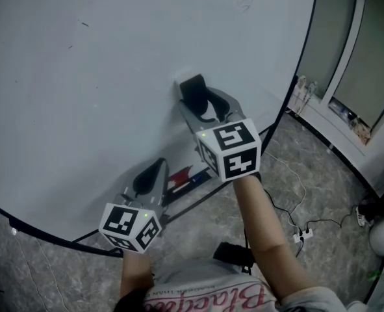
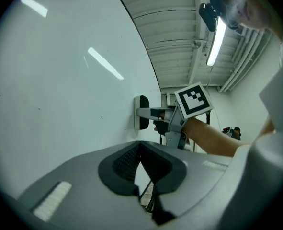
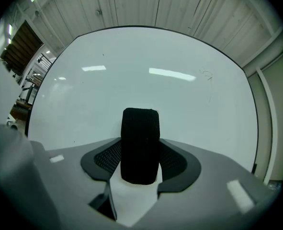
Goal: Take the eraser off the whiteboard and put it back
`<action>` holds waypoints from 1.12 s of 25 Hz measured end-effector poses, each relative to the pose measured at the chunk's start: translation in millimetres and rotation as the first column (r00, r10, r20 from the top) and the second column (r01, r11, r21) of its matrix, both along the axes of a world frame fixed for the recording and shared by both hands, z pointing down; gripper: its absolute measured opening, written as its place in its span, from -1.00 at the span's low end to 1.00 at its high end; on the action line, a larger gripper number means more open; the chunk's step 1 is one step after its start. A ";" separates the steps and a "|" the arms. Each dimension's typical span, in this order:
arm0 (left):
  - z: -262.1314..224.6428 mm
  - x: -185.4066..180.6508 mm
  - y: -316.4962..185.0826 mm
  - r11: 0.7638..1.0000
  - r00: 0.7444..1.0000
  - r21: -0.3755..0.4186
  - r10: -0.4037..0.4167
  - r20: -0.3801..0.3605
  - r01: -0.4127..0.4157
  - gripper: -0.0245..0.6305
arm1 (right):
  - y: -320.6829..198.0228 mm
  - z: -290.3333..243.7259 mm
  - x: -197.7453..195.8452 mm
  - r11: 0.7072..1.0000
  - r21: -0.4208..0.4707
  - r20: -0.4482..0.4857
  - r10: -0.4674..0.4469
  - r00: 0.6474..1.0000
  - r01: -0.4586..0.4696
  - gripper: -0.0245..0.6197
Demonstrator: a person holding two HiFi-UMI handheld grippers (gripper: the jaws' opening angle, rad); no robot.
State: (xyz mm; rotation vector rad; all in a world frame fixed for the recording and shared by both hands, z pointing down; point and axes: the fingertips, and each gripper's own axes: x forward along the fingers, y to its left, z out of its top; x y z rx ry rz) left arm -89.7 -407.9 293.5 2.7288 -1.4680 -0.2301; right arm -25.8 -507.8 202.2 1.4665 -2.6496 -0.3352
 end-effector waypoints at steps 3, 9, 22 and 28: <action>-0.5 1.5 0.7 1.000 1.000 0.001 0.004 -0.006 -0.004 -0.93 | 0.5 0.1 0.6 1.000 0.012 0.002 -0.014 1.000 0.014 -0.20; -0.9 1.7 2.8 1.000 1.000 0.004 0.003 -0.020 -0.003 -0.93 | 5.8 -0.7 7.4 0.999 0.038 0.076 -0.039 0.996 0.036 -0.11; -0.4 4.1 3.8 1.000 0.999 0.000 0.010 -0.037 -0.010 -0.93 | 74.2 56.2 26.7 0.998 -0.043 0.163 -0.030 0.986 0.038 -0.70; 1.8 9.3 5.7 1.000 0.999 -0.007 0.022 -0.030 -0.022 -0.93 | 102.3 86.5 23.4 0.990 -0.101 0.233 -0.069 0.970 0.094 -0.92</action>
